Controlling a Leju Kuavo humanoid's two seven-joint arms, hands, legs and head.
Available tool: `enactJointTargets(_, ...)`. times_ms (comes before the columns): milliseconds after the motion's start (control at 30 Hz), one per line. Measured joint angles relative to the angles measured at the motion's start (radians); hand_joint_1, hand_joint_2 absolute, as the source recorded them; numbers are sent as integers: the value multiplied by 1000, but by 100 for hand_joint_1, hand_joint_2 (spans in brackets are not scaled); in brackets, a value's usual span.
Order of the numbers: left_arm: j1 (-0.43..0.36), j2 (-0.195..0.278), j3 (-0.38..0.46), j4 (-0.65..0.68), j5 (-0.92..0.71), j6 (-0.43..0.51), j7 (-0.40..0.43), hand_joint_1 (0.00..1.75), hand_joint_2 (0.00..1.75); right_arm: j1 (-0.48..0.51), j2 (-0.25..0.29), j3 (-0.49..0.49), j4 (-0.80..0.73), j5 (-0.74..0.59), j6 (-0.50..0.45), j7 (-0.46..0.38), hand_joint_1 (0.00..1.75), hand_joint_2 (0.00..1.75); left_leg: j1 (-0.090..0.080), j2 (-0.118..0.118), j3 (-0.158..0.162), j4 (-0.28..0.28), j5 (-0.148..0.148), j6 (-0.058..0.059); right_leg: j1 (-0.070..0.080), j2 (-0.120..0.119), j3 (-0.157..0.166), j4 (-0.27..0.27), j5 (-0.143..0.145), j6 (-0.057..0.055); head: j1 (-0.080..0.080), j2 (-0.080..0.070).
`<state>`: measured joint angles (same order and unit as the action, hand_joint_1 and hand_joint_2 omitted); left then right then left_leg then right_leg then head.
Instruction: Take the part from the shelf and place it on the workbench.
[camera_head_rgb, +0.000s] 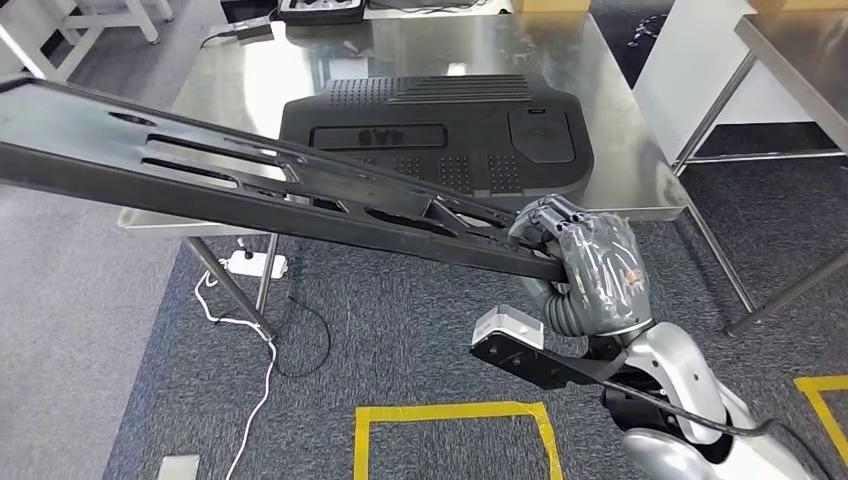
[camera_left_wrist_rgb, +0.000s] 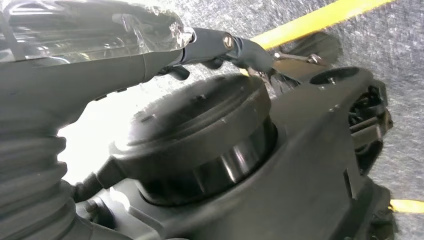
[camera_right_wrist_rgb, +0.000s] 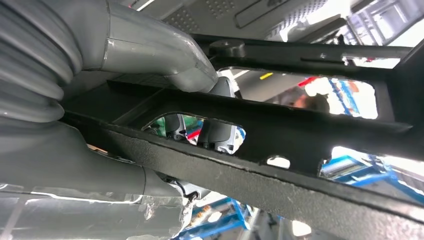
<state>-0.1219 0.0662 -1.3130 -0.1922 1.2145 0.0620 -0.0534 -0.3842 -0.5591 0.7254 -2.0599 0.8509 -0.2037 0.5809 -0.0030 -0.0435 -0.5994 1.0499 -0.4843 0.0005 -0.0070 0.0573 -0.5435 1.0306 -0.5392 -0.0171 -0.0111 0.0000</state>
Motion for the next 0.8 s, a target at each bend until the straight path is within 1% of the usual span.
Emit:
enactJointTargets(33,0,0,0,0,0,0,0,0,175,-2,0,0,1,-2,1,0,175,175,0,4,4,-11,-2,3,-2,7,-1,-2,0,7,-1,0)
enactJointTargets(67,0,0,0,0,1,-1,0,0,175,-3,1,0,2,-2,1,0,175,175,2,10,9,-20,-4,6,-3,6,-1,-3,-2,13,-3,0)
enactJointTargets(100,-1,0,0,-1,2,-2,-1,0,175,-6,1,0,3,1,3,0,175,175,6,14,16,-29,-3,10,-2,-2,-2,3,-8,18,0,0)
enactJointTargets(133,-2,0,0,-1,3,-2,-1,0,175,-10,1,1,4,4,5,0,175,175,10,19,24,-39,-3,14,-1,-14,-13,27,-20,25,4,0)
enactJointTargets(167,-2,0,0,-1,4,-2,-2,0,175,-15,1,1,5,9,8,0,175,175,12,24,30,-45,-4,17,-2,-29,-32,65,-38,30,9,0)
enactJointTargets(200,-1,1,0,-1,5,-3,-2,0,175,-19,2,2,6,13,12,1,175,175,12,29,36,-47,-8,19,-4,-41,-68,128,-61,36,16,0)
enactJointTargets(233,0,1,0,-1,6,-4,-2,0,175,-22,4,4,9,15,16,2,175,175,13,34,41,-48,-12,21,-8,-46,-110,196,-81,42,21,0)
enactJointTargets(267,1,1,0,-1,6,-5,-2,0,175,-23,6,6,12,17,20,4,175,175,14,36,46,-48,-17,21,-11,-48,-145,245,-87,47,24,0)
enactJointTargets(300,1,1,0,-1,6,-6,-2,0,175,-23,7,8,15,20,23,6,175,175,15,39,53,-47,-24,20,-14,-49,-169,270,-76,51,27,0)
enactJointTargets(333,2,1,0,-1,6,-7,-1,0,175,-23,8,9,18,24,25,9,175,175,18,39,62,-47,-31,17,-17,-51,-167,244,-41,54,30,0)
enactJointTargets(367,2,1,0,-1,5,-7,0,0,175,-24,8,10,20,32,25,13,175,175,20,40,72,-45,-39,12,-19,-54,-146,182,8,56,34,0)
enactJointTargets(400,2,1,0,-1,3,-7,2,0,175,-25,8,11,21,40,26,16,175,175,22,39,81,-45,-48,7,-20,-59,-122,120,45,58,38,0)
enactJointTargets(433,1,1,0,-1,2,-7,3,0,175,-26,9,11,22,50,26,21,175,175,22,39,86,-42,-56,0,-18,-63,-99,63,68,57,44,0)
enactJointTargets(467,1,1,0,-1,0,-8,5,0,175,-26,9,12,22,57,26,25,175,175,20,39,88,-40,-62,-7,-16,-66,-87,30,75,51,48,0)
enactJointTargets(533,1,1,0,-1,-1,-8,7,0,175,-27,9,15,22,67,27,31,175,175,17,40,89,-40,-67,-18,-11,-64,-83,17,61,34,46,0)
enactJointTargets(567,1,1,0,-1,-1,-8,8,0,175,-26,9,16,22,69,28,34,175,175,18,42,92,-41,-71,-23,-12,-61,-81,17,58,25,41,0)
enactJointTargets(600,1,1,0,-1,-2,-8,8,0,175,-27,9,16,22,71,28,36,175,175,19,43,93,-33,-79,-28,-12,-60,-77,14,54,18,36,0)
enactJointTargets(633,0,1,0,-1,-2,-8,8,0,175,-27,9,16,22,73,28,37,175,175,20,43,86,-8,-93,-33,-13,-59,-71,12,51,11,31,0)
enactJointTargets(667,-1,1,0,-1,-2,-8,8,0,175,-28,9,17,21,73,28,37,175,175,21,43,66,38,-115,-36,-13,-60,-64,9,48,4,25,0)
enactJointTargets(700,-1,1,0,-1,-1,-8,8,0,175,-28,9,17,21,74,28,37,175,175,21,43,31,103,-139,-37,-11,-60,-59,9,43,-2,18,0)
enactJointTargets(733,-1,1,0,-1,-1,-8,8,0,175,-28,9,19,21,74,28,37,175,175,20,43,-11,175,-161,-36,-9,-59,-53,9,38,-6,12,0)
enactJointTargets(767,-1,1,0,-1,-1,-9,8,0,175,-28,9,20,21,74,28,37,175,175,19,43,-49,232,-171,-35,-7,-58,-46,9,32,-9,7,0)
enactJointTargets(800,-1,1,0,-1,-2,-9,8,0,175,-28,9,23,21,75,29,37,175,175,17,43,-74,259,-161,-32,-4,-56,-38,9,26,-10,4,0)
